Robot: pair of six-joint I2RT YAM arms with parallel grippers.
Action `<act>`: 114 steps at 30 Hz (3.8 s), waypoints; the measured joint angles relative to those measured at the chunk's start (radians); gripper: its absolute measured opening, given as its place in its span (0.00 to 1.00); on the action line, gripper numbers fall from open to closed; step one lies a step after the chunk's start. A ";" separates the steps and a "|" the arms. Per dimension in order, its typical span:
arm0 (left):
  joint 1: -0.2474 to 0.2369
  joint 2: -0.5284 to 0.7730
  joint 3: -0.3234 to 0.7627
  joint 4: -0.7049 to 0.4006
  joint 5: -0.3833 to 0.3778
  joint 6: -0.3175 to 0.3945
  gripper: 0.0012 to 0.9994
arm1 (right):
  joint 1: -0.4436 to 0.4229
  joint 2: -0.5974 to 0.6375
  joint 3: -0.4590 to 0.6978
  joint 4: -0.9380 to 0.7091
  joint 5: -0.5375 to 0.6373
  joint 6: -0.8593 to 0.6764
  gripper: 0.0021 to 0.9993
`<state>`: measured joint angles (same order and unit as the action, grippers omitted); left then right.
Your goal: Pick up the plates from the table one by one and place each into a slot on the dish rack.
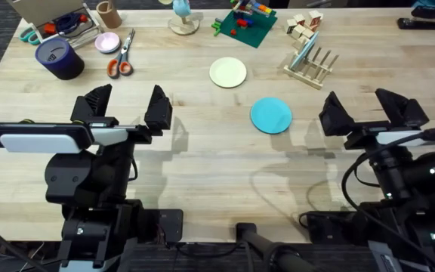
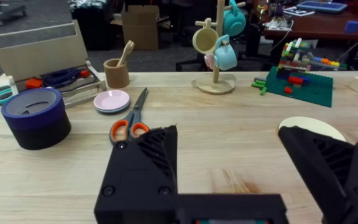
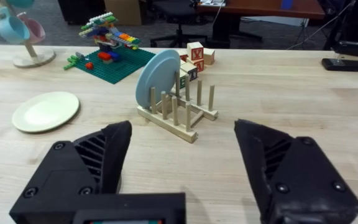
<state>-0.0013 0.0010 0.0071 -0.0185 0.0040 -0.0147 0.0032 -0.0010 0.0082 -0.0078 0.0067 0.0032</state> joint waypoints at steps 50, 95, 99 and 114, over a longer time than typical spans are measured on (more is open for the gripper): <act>0.000 1.168 1.183 -0.842 -0.021 -0.027 0.99 | 0.003 1.067 1.063 -0.644 -0.004 0.000 1.00; 0.029 1.757 1.220 -0.431 0.877 -0.044 0.04 | 0.019 1.205 1.094 -0.628 -0.004 0.000 1.00; 0.007 1.832 1.220 -0.367 0.900 -0.050 0.04 | 0.019 1.205 1.094 -0.628 -0.005 0.000 1.00; -0.041 2.005 1.221 -0.208 0.946 -0.126 0.04 | 0.019 1.205 1.094 -0.628 -0.004 0.000 1.00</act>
<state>-0.0425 2.0063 1.2278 -0.2268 0.9501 -0.1409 0.0227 1.2045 1.1027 -0.6361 0.0025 0.0034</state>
